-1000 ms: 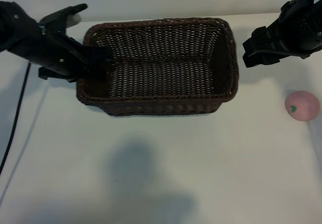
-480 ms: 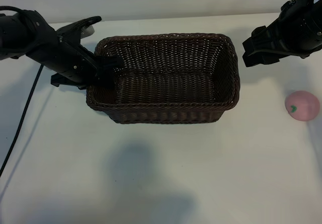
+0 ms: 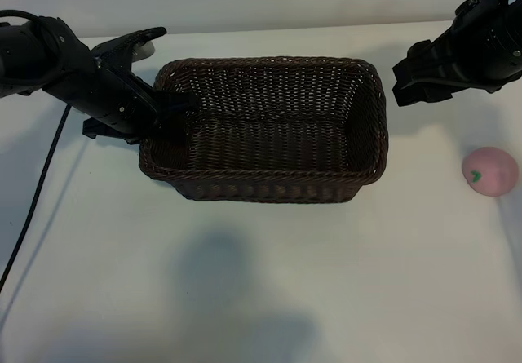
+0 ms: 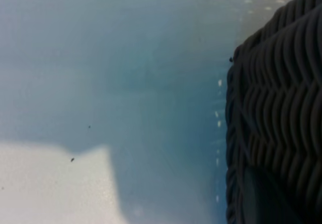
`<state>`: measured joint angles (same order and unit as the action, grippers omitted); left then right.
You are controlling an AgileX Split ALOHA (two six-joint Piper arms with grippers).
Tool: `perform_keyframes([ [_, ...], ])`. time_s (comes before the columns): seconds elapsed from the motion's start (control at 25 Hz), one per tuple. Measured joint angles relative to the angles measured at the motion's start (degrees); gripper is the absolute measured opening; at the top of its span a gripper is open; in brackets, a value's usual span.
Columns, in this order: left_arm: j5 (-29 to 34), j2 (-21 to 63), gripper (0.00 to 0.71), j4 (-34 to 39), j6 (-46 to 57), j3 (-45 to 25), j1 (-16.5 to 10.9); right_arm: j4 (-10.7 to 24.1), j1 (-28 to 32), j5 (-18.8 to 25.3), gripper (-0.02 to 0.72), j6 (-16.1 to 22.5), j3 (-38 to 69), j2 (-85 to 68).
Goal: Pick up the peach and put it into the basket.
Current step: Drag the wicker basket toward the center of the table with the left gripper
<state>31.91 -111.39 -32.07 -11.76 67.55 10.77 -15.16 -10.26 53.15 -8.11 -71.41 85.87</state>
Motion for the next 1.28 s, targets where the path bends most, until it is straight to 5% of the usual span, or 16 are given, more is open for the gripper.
perform_keyframes([
  [0.76, -0.03, -2.09, 0.177, -0.83, 0.33, 0.49, 0.0, 0.0, 0.0, -0.05, 0.593, 0.07, 0.0, 0.0],
  [0.84, 0.08, -2.09, 0.239, -1.19, 0.33, 0.49, 0.11, 0.0, 0.0, -0.05, 0.593, 0.07, 0.0, 0.0],
  [1.12, 1.66, 0.28, 0.665, -0.38, 0.7, 0.49, 0.11, 0.0, 0.0, -0.05, 0.593, 0.07, 0.0, 0.0],
  [1.28, 4.05, 4.39, 0.702, 6.69, 4.67, 0.49, 0.11, 0.0, 0.0, -0.05, 0.593, 0.07, 0.0, 0.0],
])
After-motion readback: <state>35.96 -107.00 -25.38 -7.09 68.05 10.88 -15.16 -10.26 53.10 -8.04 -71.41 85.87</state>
